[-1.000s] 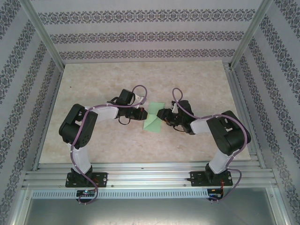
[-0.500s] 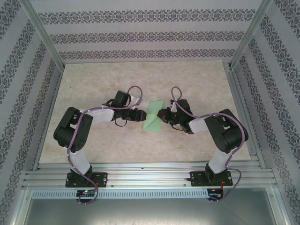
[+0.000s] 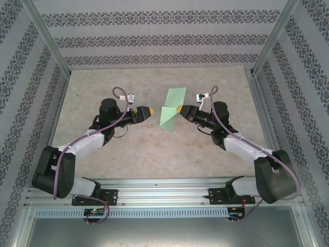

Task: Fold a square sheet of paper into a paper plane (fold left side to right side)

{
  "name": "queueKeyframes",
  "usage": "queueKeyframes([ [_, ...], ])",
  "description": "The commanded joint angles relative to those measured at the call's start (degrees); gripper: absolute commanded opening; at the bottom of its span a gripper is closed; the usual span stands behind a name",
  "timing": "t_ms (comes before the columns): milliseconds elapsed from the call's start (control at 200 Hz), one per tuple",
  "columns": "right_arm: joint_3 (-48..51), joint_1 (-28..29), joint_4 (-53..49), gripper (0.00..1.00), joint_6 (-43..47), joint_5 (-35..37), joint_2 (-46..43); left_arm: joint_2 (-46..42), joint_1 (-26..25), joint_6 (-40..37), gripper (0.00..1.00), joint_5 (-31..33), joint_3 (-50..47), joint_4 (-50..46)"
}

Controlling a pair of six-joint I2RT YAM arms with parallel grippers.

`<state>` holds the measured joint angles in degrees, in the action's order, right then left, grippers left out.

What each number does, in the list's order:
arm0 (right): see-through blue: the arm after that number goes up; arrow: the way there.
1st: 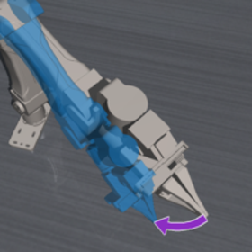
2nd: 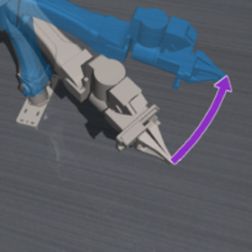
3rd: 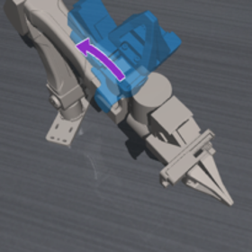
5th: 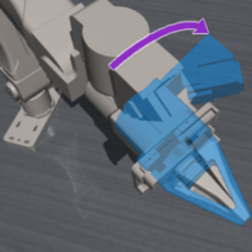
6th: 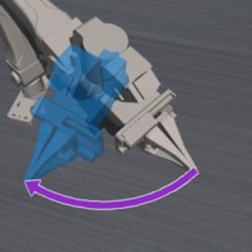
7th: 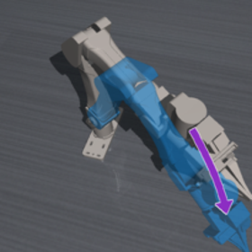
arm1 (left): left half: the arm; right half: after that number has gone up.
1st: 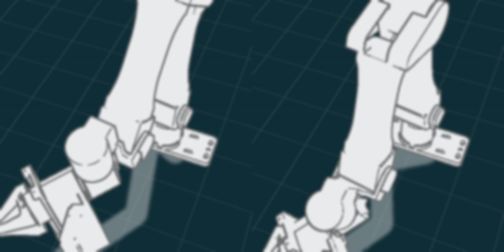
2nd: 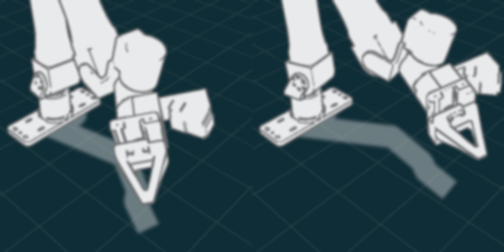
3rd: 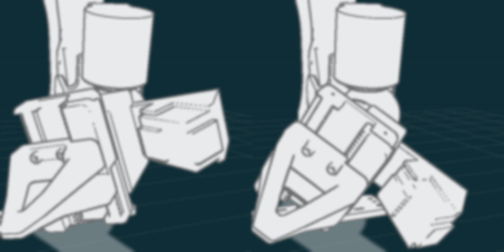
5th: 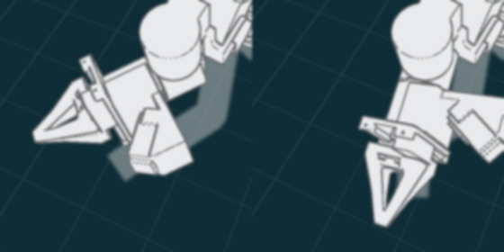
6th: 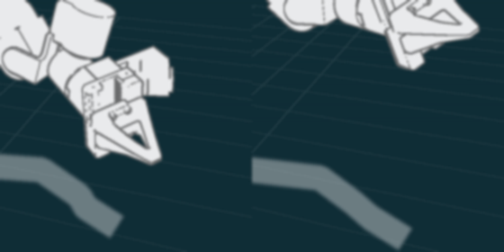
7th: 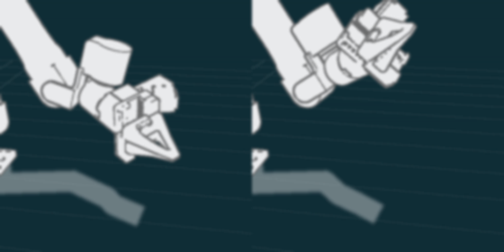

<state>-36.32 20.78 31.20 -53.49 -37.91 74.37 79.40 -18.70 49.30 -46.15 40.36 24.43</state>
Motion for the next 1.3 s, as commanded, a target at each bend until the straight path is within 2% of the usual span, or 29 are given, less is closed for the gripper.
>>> queueKeyframes([
  [0, -3.8, 0.4, -1.5, 0.0, 1.0, -4.1, -3.1, -0.8, -2.0, 8.9, 1.0, -5.8, 0.2, 11.0],
  [180, -6.9, 2.7, -1.1, 0.0, -0.9, -6.1, -4.4, -0.2, -4.8, 12.8, 0.99, -7.9, 0.6, 17.6],
  [380, -8.2, 4.2, -1.4, 0.0, -1.1, -6.1, -4.6, -0.3, -7.6, 14.4, 0.88, -8.2, 2.2, 20.9],
  [430, -7.9, 4.1, -1.3, 0.0, -1.2, -5.8, -4.9, -0.7, -7.7, 14.2, 0.8, -8.1, 2.4, 20.4],
  [555, -7.0, 3.7, -0.8, 0.01, -1.6, -5.7, -5.5, -1.8, -7.9, 12.9, 0.49, -7.2, 2.5, 17.6],
  [704, -5.8, 2.8, -0.1, 0.04, -2.1, -5.5, -5.7, -2.1, -8.0, 12.0, 0.26, -7.3, 2.2, 16.4],
  [889, -3.7, 1.0, -1.3, 0.12, -1.8, -5.1, -6.9, -2.0, -8.0, 9.9, 0.04, -6.3, 1.7, 13.1],
  [1004, -3.6, -0.6, -7.1, 0.23, 1.1, -4.4, -8.6, -3.5, -8.2, 5.2, 0.0, -3.6, 2.1, 5.9],
  [1054, -4.0, -1.5, -11.9, 0.28, 3.6, -3.3, -10.2, -5.1, -8.5, -0.1, 0.0, -0.9, 3.0, -2.4],
  [1114, -5.2, -2.8, -22.1, 0.33, 8.8, 0.7, -13.2, -7.8, -9.6, -9.6, 0.0, 6.7, 5.7, -18.2],
  [1164, -7.5, -3.4, -34.5, 0.35, 14.8, 7.5, -15.9, -9.9, -12.0, -17.6, 0.0, 17.4, 8.8, -31.5],
  [1214, -10.1, -3.6, -46.8, 0.39, 20.1, 18.0, -17.9, -11.0, -15.5, -23.5, 0.0, 29.8, 12.6, -43.4],
  [1294, -13.0, -3.9, -60.8, 0.41, 25.2, 33.1, -19.7, -9.9, -20.5, -27.4, 0.0, 45.7, 17.8, -56.4],
])
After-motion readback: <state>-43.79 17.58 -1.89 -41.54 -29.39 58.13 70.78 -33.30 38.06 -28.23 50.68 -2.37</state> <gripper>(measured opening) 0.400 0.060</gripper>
